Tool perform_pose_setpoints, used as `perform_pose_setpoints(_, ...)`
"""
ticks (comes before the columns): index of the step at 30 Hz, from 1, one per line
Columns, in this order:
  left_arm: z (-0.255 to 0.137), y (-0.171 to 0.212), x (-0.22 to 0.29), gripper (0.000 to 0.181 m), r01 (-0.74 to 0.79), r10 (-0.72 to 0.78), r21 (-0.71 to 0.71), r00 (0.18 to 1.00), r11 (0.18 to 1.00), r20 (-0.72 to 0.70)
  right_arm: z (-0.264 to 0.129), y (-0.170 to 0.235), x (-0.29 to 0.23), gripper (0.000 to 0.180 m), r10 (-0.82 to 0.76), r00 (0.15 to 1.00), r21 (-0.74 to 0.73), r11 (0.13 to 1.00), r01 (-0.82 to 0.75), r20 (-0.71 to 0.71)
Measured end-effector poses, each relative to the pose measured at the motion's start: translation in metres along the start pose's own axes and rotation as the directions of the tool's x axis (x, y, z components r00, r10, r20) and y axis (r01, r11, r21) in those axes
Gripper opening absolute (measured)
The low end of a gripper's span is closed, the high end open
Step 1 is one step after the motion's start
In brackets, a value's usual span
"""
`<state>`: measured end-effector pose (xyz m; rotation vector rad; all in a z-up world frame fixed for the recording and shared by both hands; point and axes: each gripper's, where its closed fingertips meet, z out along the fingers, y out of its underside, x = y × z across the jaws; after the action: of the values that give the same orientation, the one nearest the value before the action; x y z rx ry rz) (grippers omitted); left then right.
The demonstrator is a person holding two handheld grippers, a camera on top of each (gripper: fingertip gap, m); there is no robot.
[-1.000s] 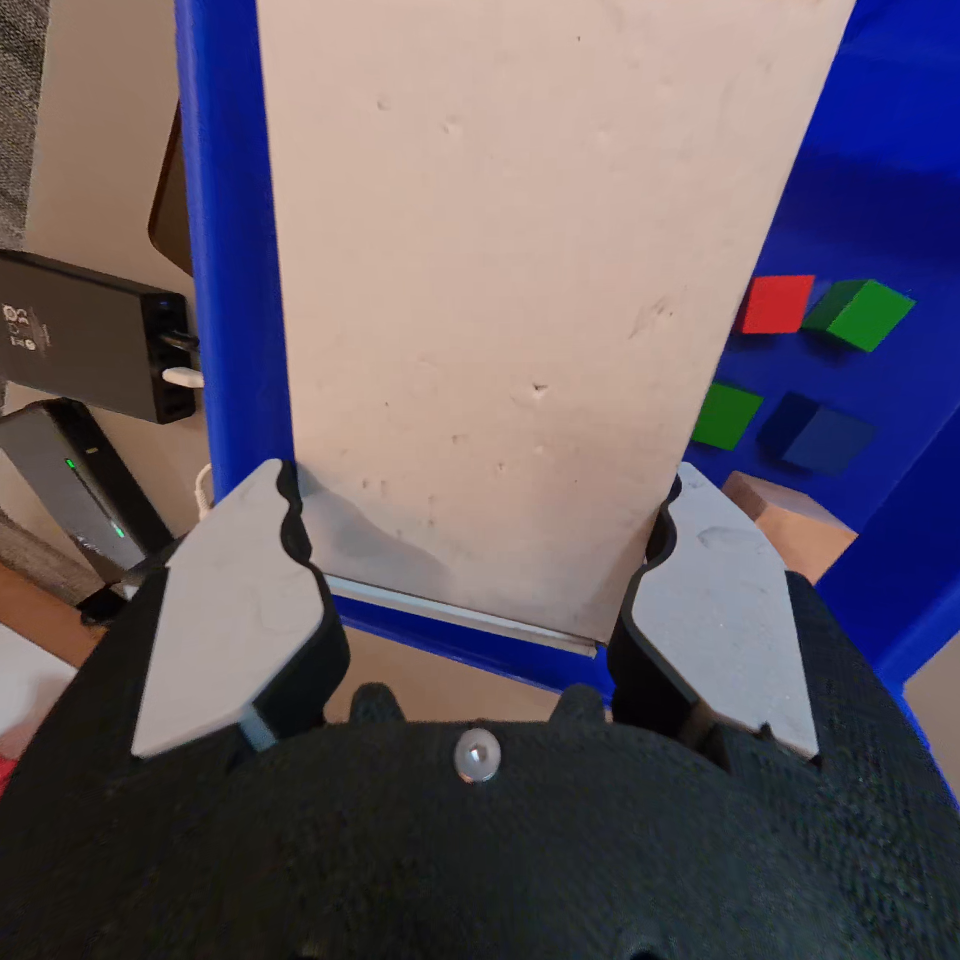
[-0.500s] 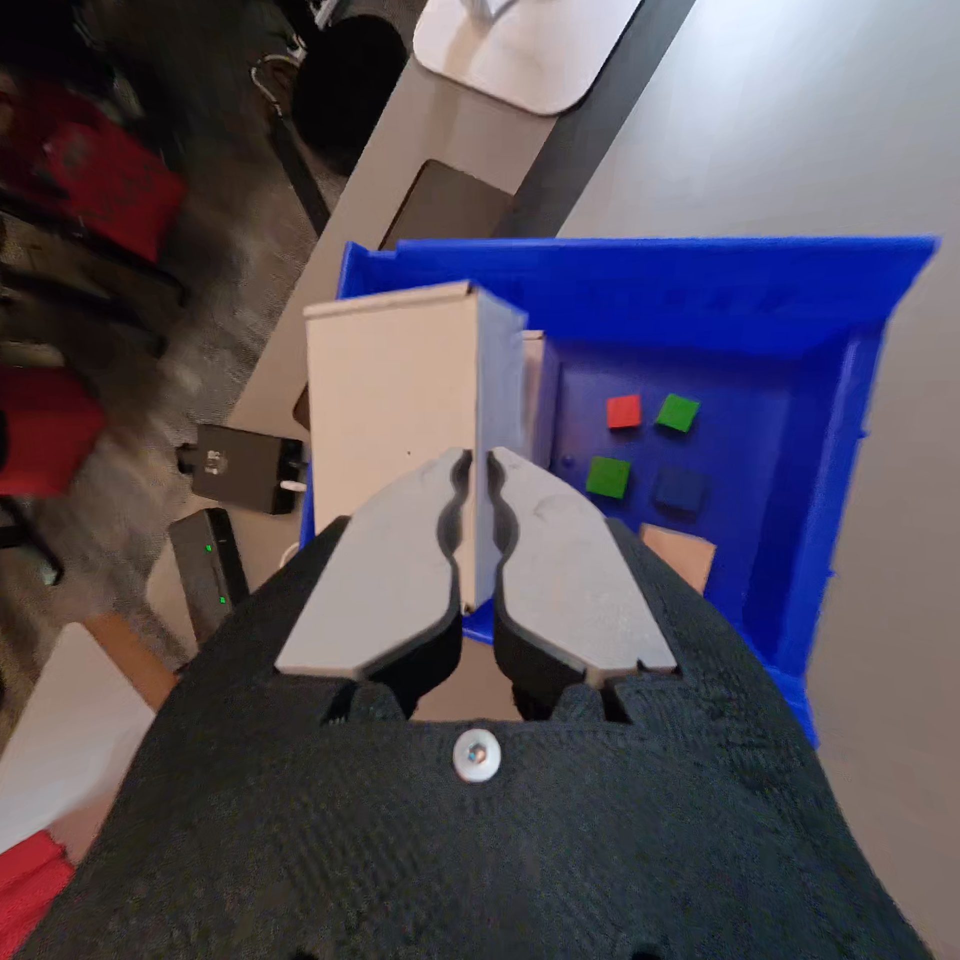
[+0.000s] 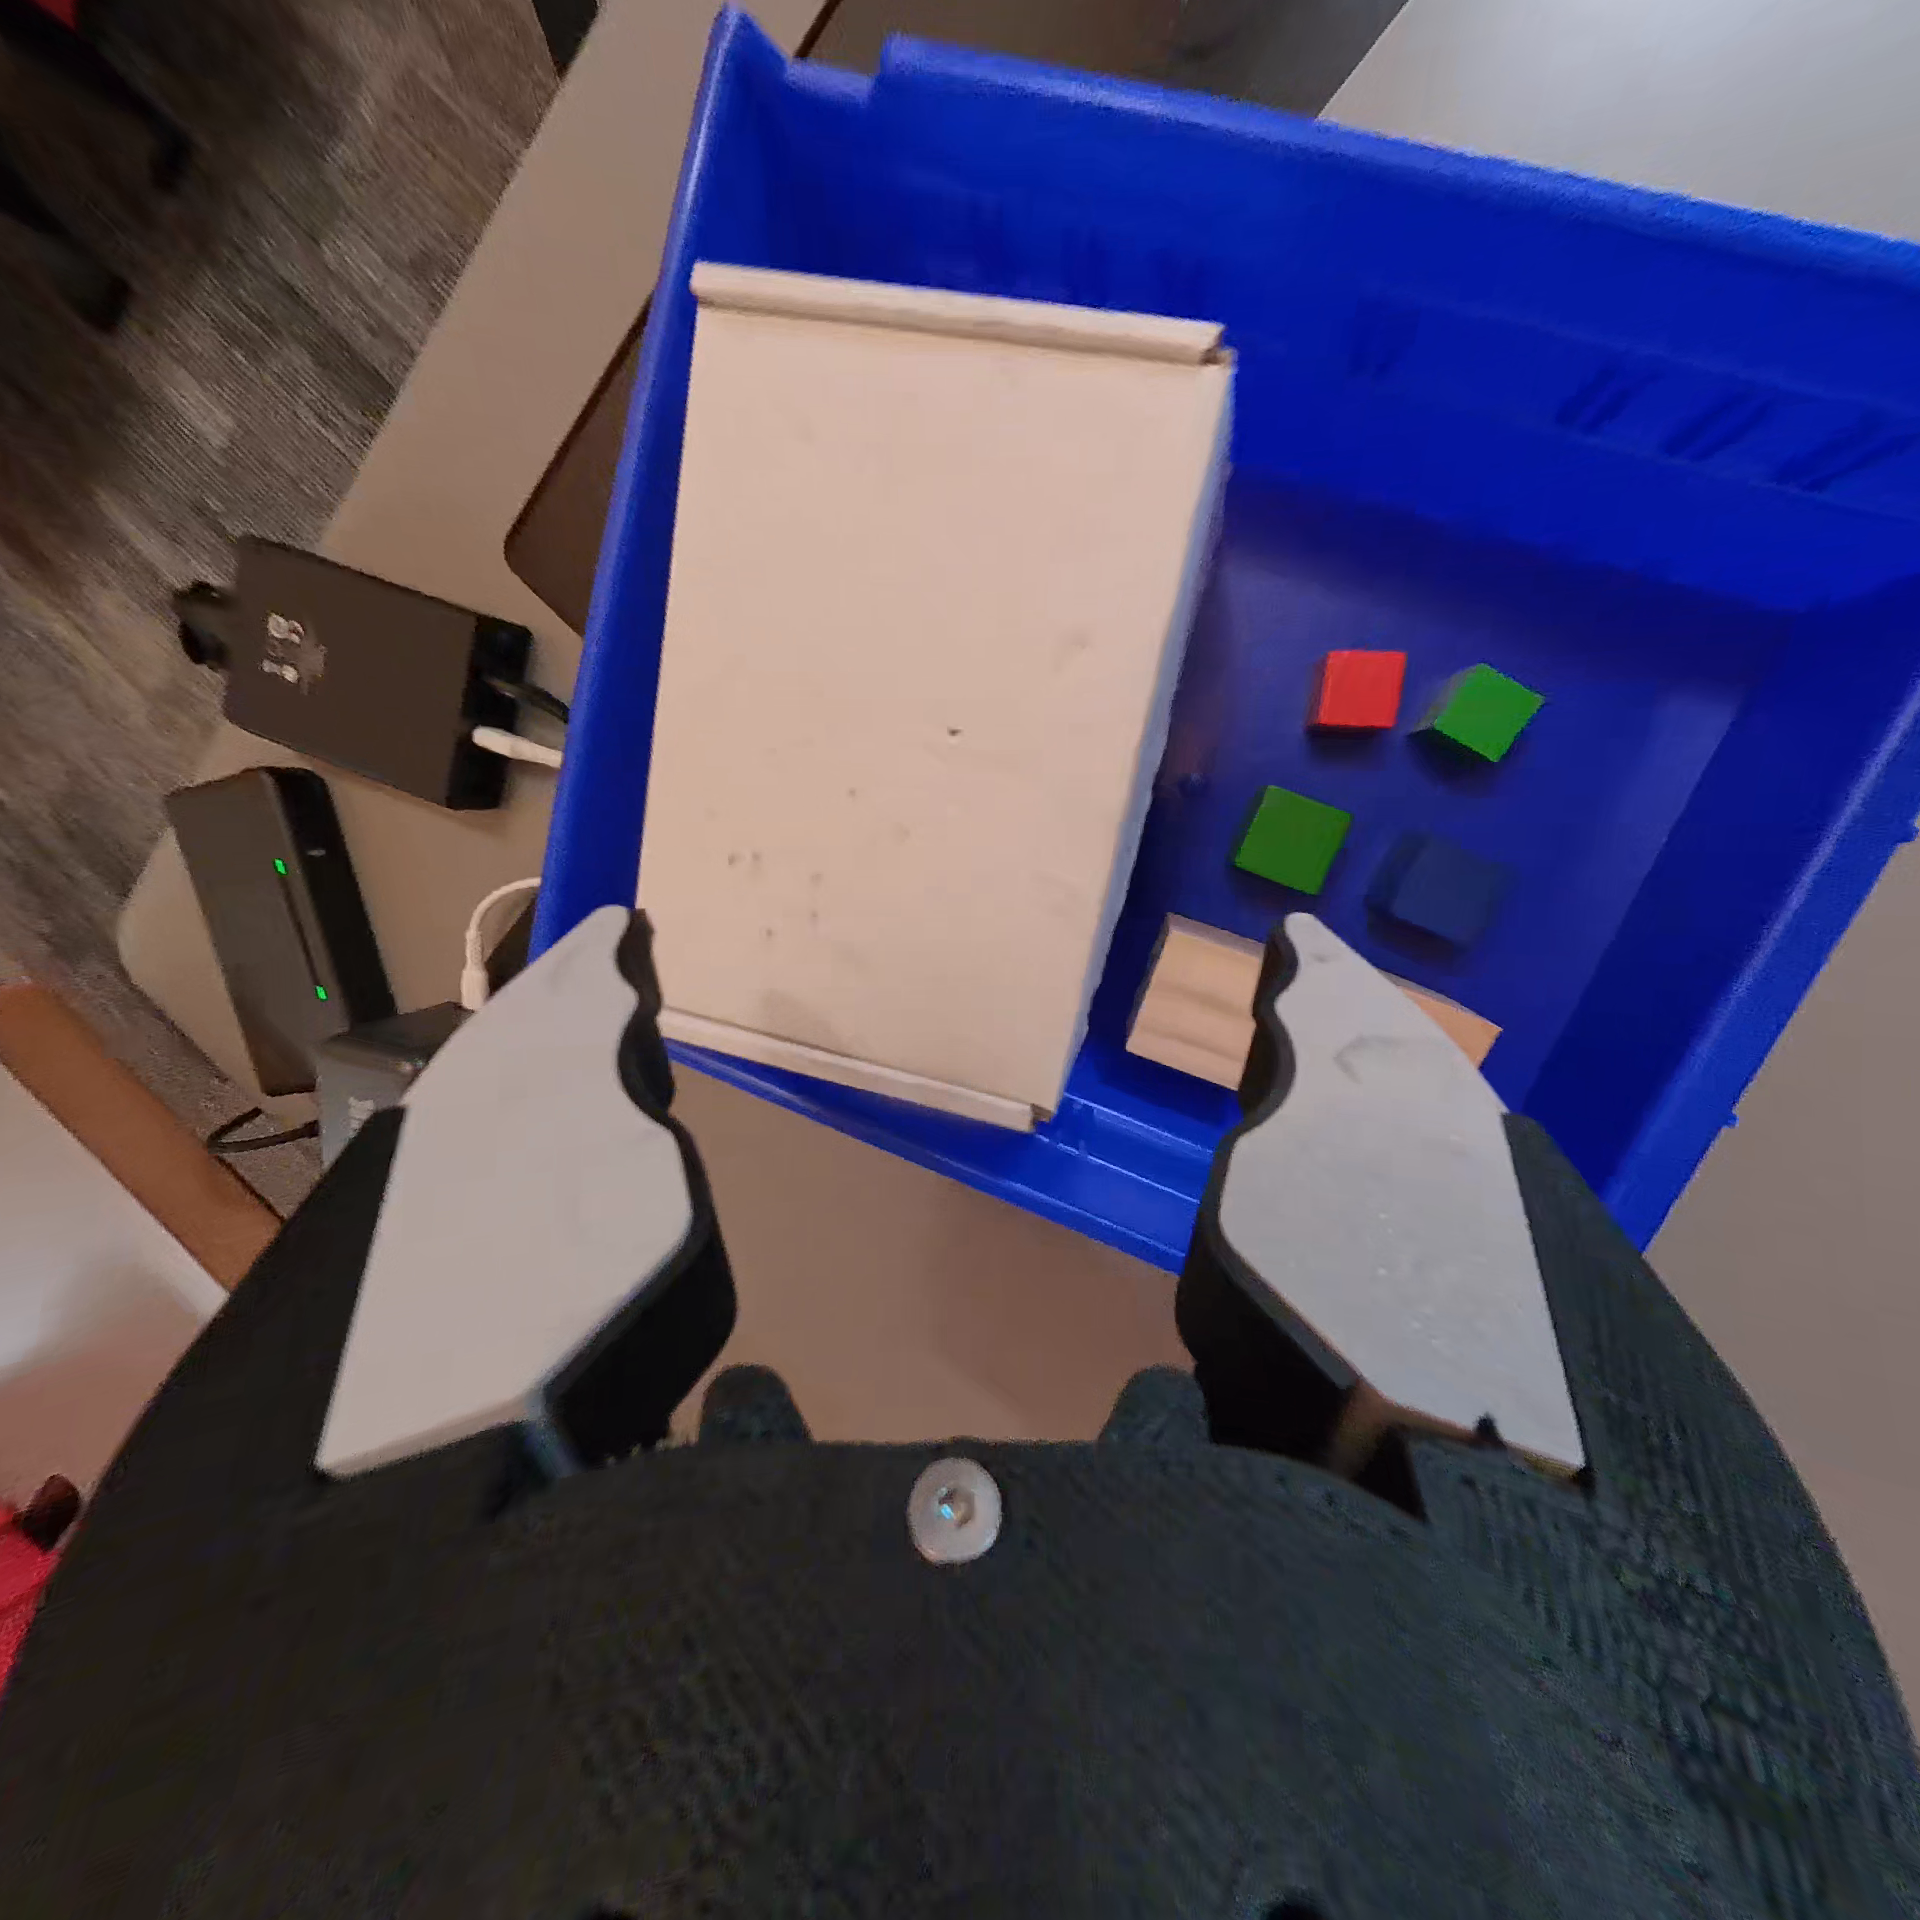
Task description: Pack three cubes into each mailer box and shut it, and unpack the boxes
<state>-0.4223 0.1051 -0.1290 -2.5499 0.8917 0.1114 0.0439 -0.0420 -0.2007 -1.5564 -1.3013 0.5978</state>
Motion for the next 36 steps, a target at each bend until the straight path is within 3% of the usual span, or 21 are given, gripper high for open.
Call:
perform_pose_setpoints(1, 0.006, 0.002, -0.004, 0.113, 0.013, -0.013, -0.013, 1.0, 1.0, -0.012, 0.001, 0.001, 0.0, 0.036, 0.002, 1.0, -0.004, 1.0, -0.002, 0.0)
perform_pose_setpoints(9, 0.056, 0.026, -0.017, 0.132, 0.012, -0.04, -0.215, 0.991, 0.977, -0.126, 0.007, 0.011, 0.006, 0.037, 0.052, 0.999, -0.031, 0.998, -0.051, 0.007)
perform_pose_setpoints(14, 0.062, 0.031, -0.016, 0.131, -0.114, 0.089, -0.299, 0.991, 0.948, -0.095, 0.007, 0.01, 0.008, 0.036, 0.078, 0.997, -0.02, 0.997, -0.078, 0.019)
perform_pose_setpoints(20, 0.047, 0.017, 0.005, 0.129, -0.141, 0.118, -0.209, 0.986, 0.968, -0.12, 0.003, 0.003, 0.008, 0.036, 0.075, 0.997, 0.011, 0.997, -0.075, 0.014)
perform_pose_setpoints(25, 0.01, 0.003, 0.005, 0.121, -0.094, 0.086, -0.087, 0.992, 0.992, -0.09, -0.003, -0.003, 0.008, 0.036, 0.049, 0.999, 0.035, 0.998, -0.049, -0.005)
perform_pose_setpoints(35, -0.051, -0.017, 0.019, 0.114, -0.123, 0.123, 0.007, 0.992, 0.992, -0.039, -0.003, -0.013, 0.0, 0.037, -0.008, 1.0, 0.051, 0.999, 0.009, -0.008)
perform_pose_setpoints(36, -0.058, -0.023, 0.024, 0.105, -0.135, 0.137, 0.036, 0.989, 0.99, -0.05, -0.002, -0.015, 0.002, 0.037, -0.021, 1.0, 0.052, 0.998, 0.022, -0.018)
